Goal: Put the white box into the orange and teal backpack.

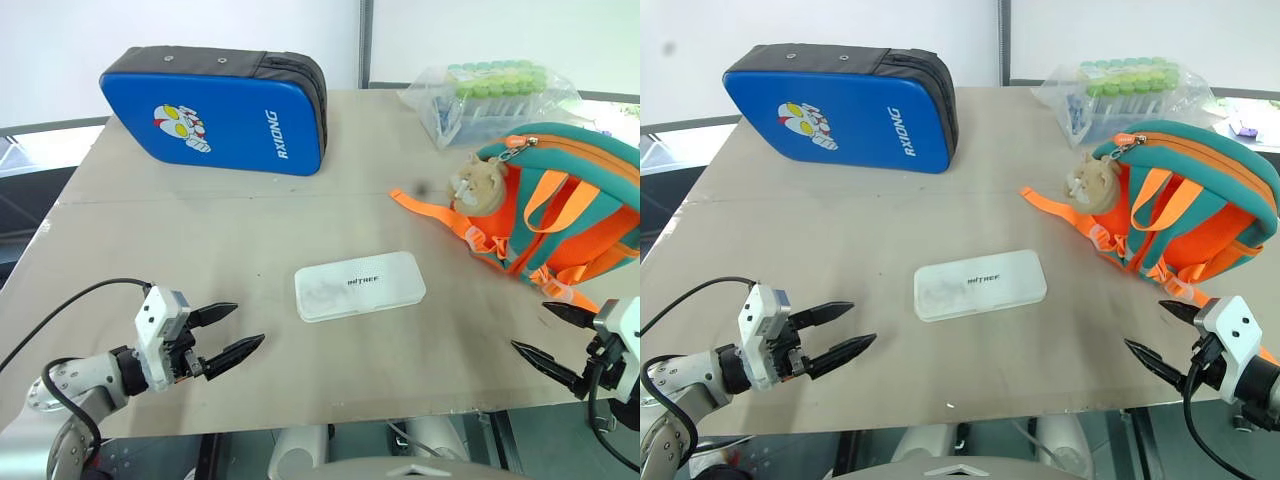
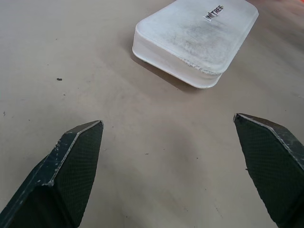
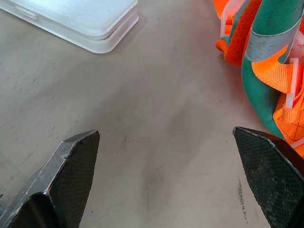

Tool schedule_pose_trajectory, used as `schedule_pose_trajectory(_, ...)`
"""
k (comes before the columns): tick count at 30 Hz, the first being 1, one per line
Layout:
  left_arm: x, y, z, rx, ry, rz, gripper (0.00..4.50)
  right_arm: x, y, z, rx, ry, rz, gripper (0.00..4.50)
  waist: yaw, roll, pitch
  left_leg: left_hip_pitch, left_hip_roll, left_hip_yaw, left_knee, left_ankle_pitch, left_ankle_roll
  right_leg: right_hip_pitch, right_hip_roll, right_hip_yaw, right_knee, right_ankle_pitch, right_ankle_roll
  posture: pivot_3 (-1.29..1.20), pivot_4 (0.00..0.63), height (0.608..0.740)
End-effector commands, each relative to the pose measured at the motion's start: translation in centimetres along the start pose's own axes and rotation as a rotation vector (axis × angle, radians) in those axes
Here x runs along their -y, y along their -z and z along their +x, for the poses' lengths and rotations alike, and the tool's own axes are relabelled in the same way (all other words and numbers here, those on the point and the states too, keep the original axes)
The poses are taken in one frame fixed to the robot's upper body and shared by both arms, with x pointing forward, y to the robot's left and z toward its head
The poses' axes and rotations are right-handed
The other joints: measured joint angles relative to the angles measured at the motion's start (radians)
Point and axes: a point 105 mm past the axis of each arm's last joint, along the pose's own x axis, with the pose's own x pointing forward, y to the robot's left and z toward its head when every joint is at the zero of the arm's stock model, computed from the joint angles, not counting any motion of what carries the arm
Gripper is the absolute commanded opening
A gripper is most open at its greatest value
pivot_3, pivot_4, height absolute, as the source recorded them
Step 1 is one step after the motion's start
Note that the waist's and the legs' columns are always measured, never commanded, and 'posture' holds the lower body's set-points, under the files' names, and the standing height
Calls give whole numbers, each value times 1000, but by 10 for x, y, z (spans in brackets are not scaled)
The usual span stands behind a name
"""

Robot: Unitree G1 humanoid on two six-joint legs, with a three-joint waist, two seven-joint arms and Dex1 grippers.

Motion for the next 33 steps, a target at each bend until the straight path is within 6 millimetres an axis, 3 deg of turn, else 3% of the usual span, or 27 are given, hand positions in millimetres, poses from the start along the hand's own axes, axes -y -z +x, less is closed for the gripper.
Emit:
schedule_pose_trajectory(1,0,-11,6,40,-15,34,4500,3,-21,13,27,6,-57,4426,0,0,0,0,0,0,0,0,0,0,0,0,0,0,0,0,150,740)
schedule_pose_trajectory(4,-2,-27,16,98,-54,38,4500,-8,-49,35,64,-81,-70,4426,-9,1,2,2,2,0,1,0,0,0,-1,1,0,0,0,0,150,740)
schedule_pose_trajectory(12,-4,-42,21,122,-92,-11,4500,-26,-64,64,83,-198,-63,4426,-1,-4,-1,1,2,1,-1,0,0,0,1,-1,1,1,-1,0,150,740)
schedule_pose_trajectory(18,2,-42,22,86,-38,-163,4500,-18,-60,98,42,-131,-95,1812,-7,-3,-1,0,1,2,0,0,0,-1,1,-1,0,1,-2,0,150,740)
schedule_pose_trajectory(19,4,-39,23,61,-20,-213,4500,-18,-58,103,27,-129,-107,1660,-7,-4,-1,0,1,2,0,0,0,-1,1,-1,0,1,-2,0,150,740)
schedule_pose_trajectory(20,6,-34,24,12,-11,-242,4500,-18,-57,109,19,-122,-128,1036,-7,-4,-1,0,2,1,0,0,0,0,1,-2,1,1,-2,0,150,740)
schedule_pose_trajectory(21,8,-32,25,-16,13,-283,4500,-16,-56,116,9,-108,-148,965,-8,-4,-1,0,2,1,0,0,0,0,1,-2,1,1,-1,0,150,740)
schedule_pose_trajectory(23,9,-28,26,-60,58,-404,4500,-13,-54,128,-21,-93,-213,42,-10,-3,-1,1,1,1,1,0,0,0,1,-2,2,1,-1,0,150,740)
schedule_pose_trajectory(26,10,-20,35,-154,106,-565,4500,-9,-53,146,-81,-76,-351,42,-10,-3,0,2,1,1,0,0,0,0,1,-2,2,1,-2,0,150,740)
schedule_pose_trajectory(29,-3,-11,55,-203,46,-678,4500,-14,-60,163,-89,-98,-419,42,-10,-2,0,3,-1,1,1,0,0,1,2,-1,3,2,-1,0,150,740)
schedule_pose_trajectory(33,-3,-19,75,-178,104,-794,4500,-23,-73,176,-65,-145,-459,42,-8,-3,-2,4,-1,0,0,0,0,2,1,-1,3,6,-2,0,150,740)
